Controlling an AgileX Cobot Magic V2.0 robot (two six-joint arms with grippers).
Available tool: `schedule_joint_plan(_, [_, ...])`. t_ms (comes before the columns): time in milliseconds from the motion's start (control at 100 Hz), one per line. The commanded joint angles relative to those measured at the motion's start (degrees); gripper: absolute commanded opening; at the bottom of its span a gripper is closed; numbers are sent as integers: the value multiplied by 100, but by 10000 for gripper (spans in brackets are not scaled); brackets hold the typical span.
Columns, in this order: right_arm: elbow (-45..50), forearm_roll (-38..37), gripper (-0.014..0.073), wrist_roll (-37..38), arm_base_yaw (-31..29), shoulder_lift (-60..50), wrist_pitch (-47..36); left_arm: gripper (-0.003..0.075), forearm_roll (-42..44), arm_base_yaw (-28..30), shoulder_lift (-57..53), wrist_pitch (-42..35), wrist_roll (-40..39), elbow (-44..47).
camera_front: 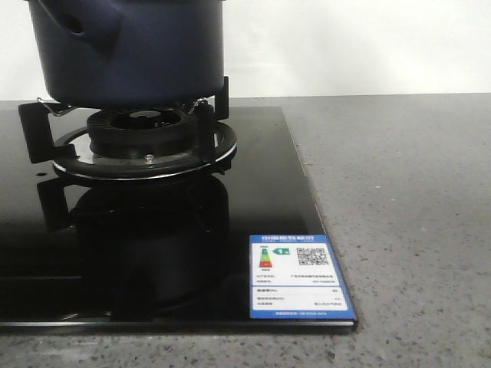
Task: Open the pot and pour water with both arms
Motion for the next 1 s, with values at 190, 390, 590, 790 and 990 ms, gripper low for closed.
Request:
schedule_joint_plan(190, [-213,-271,311,-28,11,-376,-55,326,-2,25,-139,-611,-20,-216])
schedule_joint_plan(390, [-213,-271,311,0,11,-376,-55,326,-2,25,-139,-611,-20,-216])
schedule_joint_plan(590, [-213,-232,311,1191,11,-386,95,326,-2,25,-139,-611,-20,-216])
schedule_joint_plan(790, [-213,426,311,3758,32,-661,1249,326,-2,25,-139,-611,-20,-216])
schedule_joint_plan(990, [-183,2123,311,4605,-190,-1207,1939,326,9,25,-139,-611,-20,-216])
